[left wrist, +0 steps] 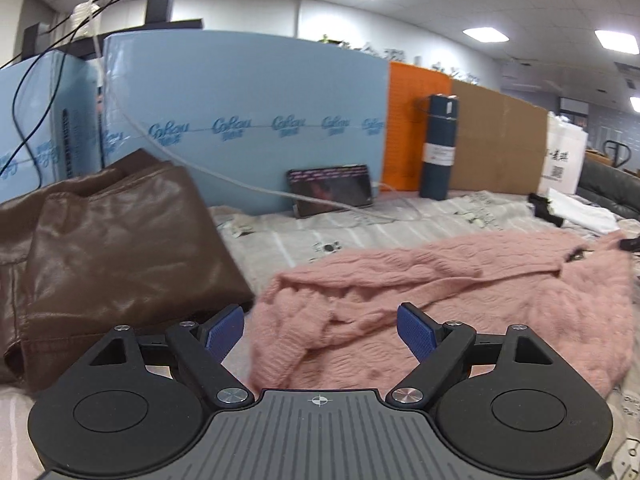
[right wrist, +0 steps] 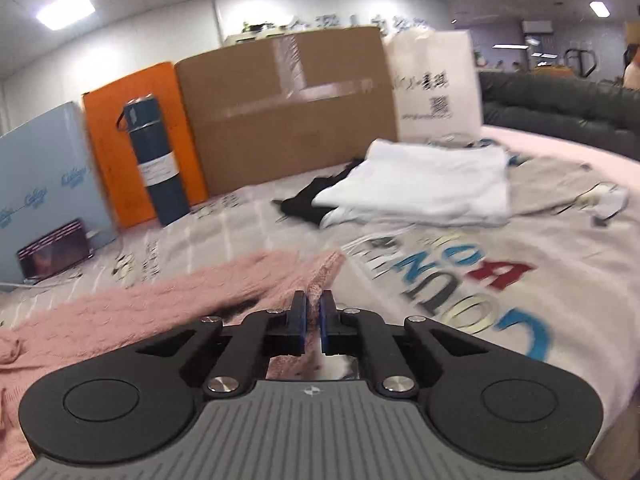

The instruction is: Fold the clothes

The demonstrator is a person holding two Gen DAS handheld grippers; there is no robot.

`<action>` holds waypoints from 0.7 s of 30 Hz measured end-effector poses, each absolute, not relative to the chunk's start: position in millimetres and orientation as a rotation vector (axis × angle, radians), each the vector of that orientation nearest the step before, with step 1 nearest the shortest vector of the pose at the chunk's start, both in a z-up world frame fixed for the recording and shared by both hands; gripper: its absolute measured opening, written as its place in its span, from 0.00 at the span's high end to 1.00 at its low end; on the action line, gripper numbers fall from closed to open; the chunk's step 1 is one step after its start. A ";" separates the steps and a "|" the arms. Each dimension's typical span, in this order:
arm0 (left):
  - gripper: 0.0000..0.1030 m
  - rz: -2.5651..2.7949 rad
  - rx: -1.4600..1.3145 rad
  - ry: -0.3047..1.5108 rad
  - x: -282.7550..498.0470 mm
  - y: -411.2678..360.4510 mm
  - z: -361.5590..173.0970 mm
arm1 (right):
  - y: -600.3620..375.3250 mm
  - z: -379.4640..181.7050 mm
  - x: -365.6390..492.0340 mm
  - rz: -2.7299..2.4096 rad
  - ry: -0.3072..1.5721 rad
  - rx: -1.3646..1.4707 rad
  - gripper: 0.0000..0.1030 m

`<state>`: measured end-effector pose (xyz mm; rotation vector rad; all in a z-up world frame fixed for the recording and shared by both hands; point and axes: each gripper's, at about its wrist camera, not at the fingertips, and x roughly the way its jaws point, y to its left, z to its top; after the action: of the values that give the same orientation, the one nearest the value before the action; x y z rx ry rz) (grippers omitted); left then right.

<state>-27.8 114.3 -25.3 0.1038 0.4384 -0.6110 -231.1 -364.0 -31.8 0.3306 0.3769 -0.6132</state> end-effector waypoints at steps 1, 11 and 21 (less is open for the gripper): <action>0.16 -0.596 0.103 0.447 -25.3 115.2 -26.5 | -366.2 -30.0 -233.6 -0.625 0.395 0.330 0.94; 0.17 -0.618 -0.023 0.503 7.3 121.3 -19.2 | -387.2 -24.0 -231.4 -0.684 0.405 0.331 0.55; 0.59 -0.642 0.075 0.658 43.0 80.5 -43.7 | -428.5 -27.9 -121.4 -0.451 0.487 0.481 0.44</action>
<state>43.0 80.5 -43.7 0.0745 0.6578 -0.6419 -121.4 -428.5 -27.9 0.4806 0.4868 -0.4515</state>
